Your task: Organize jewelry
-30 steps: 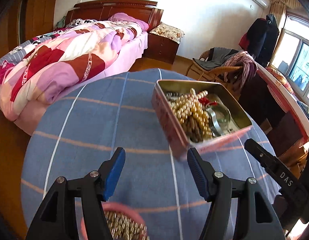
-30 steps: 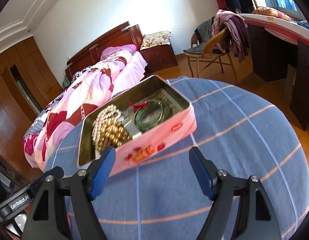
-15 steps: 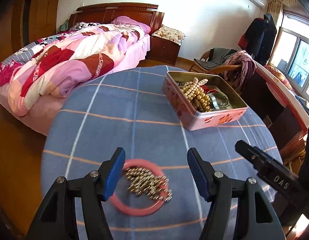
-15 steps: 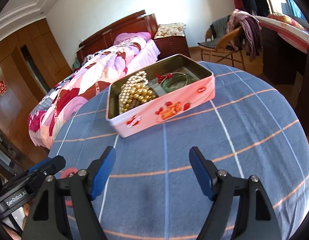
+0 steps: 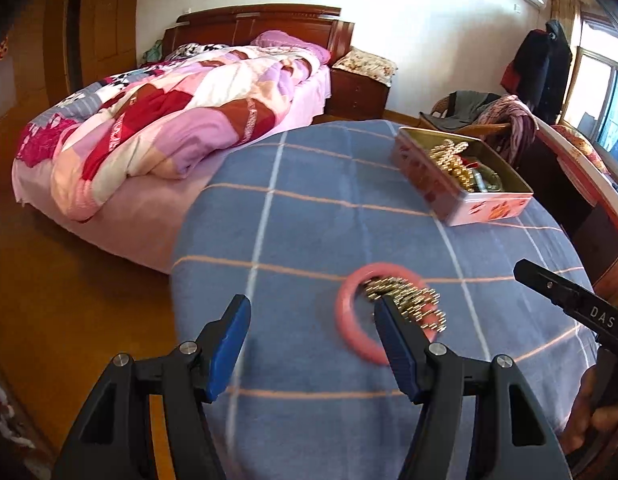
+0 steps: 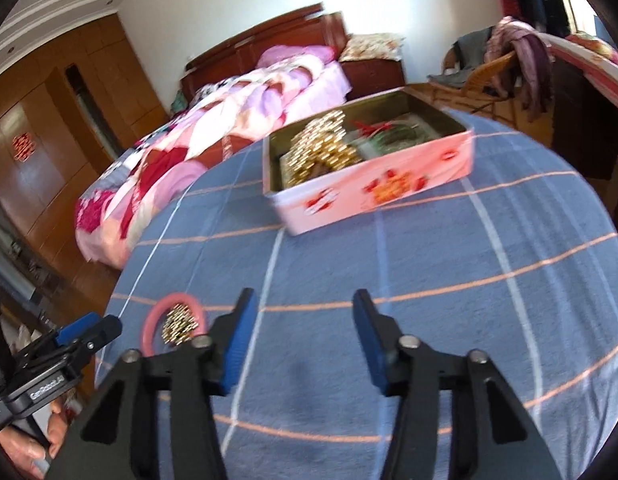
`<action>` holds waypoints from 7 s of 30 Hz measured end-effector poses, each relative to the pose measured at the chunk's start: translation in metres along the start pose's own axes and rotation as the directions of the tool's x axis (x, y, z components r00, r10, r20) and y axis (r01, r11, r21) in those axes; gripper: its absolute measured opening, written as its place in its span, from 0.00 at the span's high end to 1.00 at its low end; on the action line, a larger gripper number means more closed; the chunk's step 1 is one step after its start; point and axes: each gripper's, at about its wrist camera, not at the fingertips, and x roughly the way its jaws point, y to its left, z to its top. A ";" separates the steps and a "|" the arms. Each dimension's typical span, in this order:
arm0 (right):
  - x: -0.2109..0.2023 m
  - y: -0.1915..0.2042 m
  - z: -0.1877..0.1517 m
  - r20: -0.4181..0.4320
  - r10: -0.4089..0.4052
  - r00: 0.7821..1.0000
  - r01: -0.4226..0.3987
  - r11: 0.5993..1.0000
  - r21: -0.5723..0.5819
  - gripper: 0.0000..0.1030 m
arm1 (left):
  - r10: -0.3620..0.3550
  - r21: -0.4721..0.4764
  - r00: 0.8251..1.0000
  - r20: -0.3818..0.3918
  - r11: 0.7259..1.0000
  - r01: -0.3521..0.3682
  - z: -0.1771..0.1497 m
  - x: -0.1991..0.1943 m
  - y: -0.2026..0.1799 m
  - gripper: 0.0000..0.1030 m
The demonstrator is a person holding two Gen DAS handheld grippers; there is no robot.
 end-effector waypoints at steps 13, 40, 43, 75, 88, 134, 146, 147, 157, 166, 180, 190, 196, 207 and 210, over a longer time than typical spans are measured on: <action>0.046 0.084 -0.005 -0.136 0.116 0.984 -0.141 0.970 -0.197 0.55 | 0.045 -0.030 0.999 0.011 0.999 -0.044 -0.004 -0.007 0.024 0.37; 0.050 0.112 -0.017 -0.086 -0.092 0.992 0.043 0.888 -0.458 0.92 | 0.022 -0.072 1.000 0.008 0.997 -0.021 -0.007 -0.012 0.034 0.37; 0.049 0.100 -0.011 -0.109 -0.054 0.993 0.007 0.921 -0.389 0.92 | 0.019 -0.064 1.000 0.008 0.998 -0.019 -0.006 -0.012 0.031 0.37; 0.071 0.104 -0.022 -0.222 -0.003 0.975 -0.089 0.910 -0.406 0.72 | 0.015 -0.068 1.000 0.007 0.998 -0.015 -0.007 -0.014 0.030 0.37; 0.032 0.067 0.009 -0.120 0.155 0.980 -0.176 0.967 -0.185 0.87 | -0.034 -0.041 0.999 -0.017 0.999 0.034 -0.007 -0.009 0.017 0.37; -0.041 -0.071 0.048 0.149 0.354 0.923 -0.378 0.905 0.195 0.87 | -0.192 0.154 0.981 -0.026 0.969 0.194 0.035 0.027 -0.086 0.22; -0.048 -0.085 0.087 0.213 0.279 0.936 -0.318 0.932 0.176 0.87 | -0.283 0.168 0.957 0.062 0.948 0.269 0.087 0.036 -0.125 0.22; -0.047 -0.086 0.093 0.222 0.259 0.940 -0.299 0.939 0.170 0.87 | -0.287 0.169 0.956 0.068 0.947 0.272 0.092 0.040 -0.129 0.22; -0.014 -0.109 0.143 0.269 0.224 0.937 -0.282 0.938 0.200 0.87 | -0.310 0.170 0.945 0.100 0.941 0.291 0.133 0.081 -0.168 0.21; 0.039 -0.134 0.159 0.230 0.207 0.951 -0.266 0.927 0.263 0.87 | -0.262 0.167 0.963 0.070 0.954 0.248 0.144 0.131 -0.188 0.21; 0.063 -0.141 0.155 0.183 0.114 0.977 -0.155 0.961 0.230 0.76 | -0.239 0.055 0.970 0.036 0.970 0.237 0.151 0.154 -0.181 0.21; 0.053 -0.135 0.157 0.244 0.034 0.969 -0.089 0.971 0.221 0.54 | -0.147 0.102 0.989 0.009 0.984 0.145 0.149 0.154 -0.190 0.21; 0.051 -0.134 0.154 0.243 -0.036 0.969 -0.018 0.976 0.215 0.54 | -0.114 0.115 0.993 0.030 0.987 0.110 0.149 0.149 -0.190 0.21; 0.036 -0.130 0.137 0.256 -0.137 0.957 0.081 0.973 0.216 0.39 | -0.077 0.137 0.996 0.048 0.988 0.070 0.139 0.139 -0.189 0.21; 0.037 -0.128 0.134 0.253 -0.160 0.954 0.106 0.971 0.213 0.39 | -0.063 0.146 0.997 0.047 0.988 0.056 0.136 0.139 -0.191 0.21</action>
